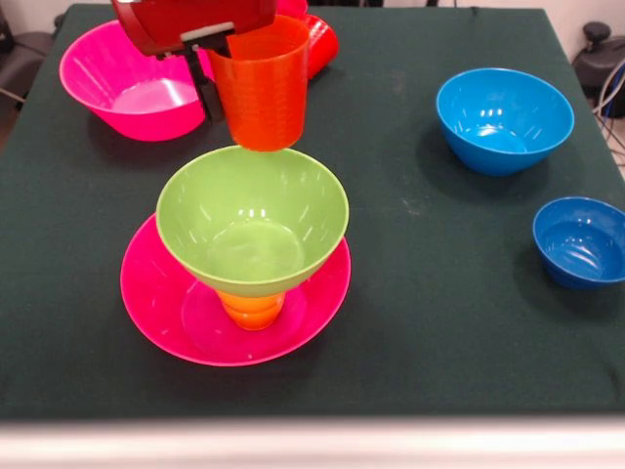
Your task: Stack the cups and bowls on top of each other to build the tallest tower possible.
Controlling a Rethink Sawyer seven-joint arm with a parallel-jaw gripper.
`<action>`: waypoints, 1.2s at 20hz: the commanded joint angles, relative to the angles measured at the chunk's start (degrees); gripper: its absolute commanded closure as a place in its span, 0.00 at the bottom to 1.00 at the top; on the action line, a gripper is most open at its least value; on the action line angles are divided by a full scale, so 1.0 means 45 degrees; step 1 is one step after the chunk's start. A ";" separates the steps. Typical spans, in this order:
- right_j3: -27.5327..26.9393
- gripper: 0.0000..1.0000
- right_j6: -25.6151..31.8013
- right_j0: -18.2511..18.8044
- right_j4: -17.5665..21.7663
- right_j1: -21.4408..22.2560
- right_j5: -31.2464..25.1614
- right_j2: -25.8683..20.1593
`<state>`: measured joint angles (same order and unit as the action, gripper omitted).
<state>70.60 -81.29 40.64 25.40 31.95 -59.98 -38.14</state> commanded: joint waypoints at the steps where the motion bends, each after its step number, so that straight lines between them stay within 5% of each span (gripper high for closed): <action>1: 0.0407 1.00 -0.0630 -0.0731 0.0659 -0.0810 0.0031 0.1179; 4: -0.0149 1.00 -0.0773 -0.1080 0.0731 -0.1102 -0.0702 0.1515; 24: -0.0362 1.00 0.0316 -0.0978 0.0668 -0.1001 -0.0509 0.2008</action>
<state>70.58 -81.29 37.73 25.99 28.70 -59.95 -31.90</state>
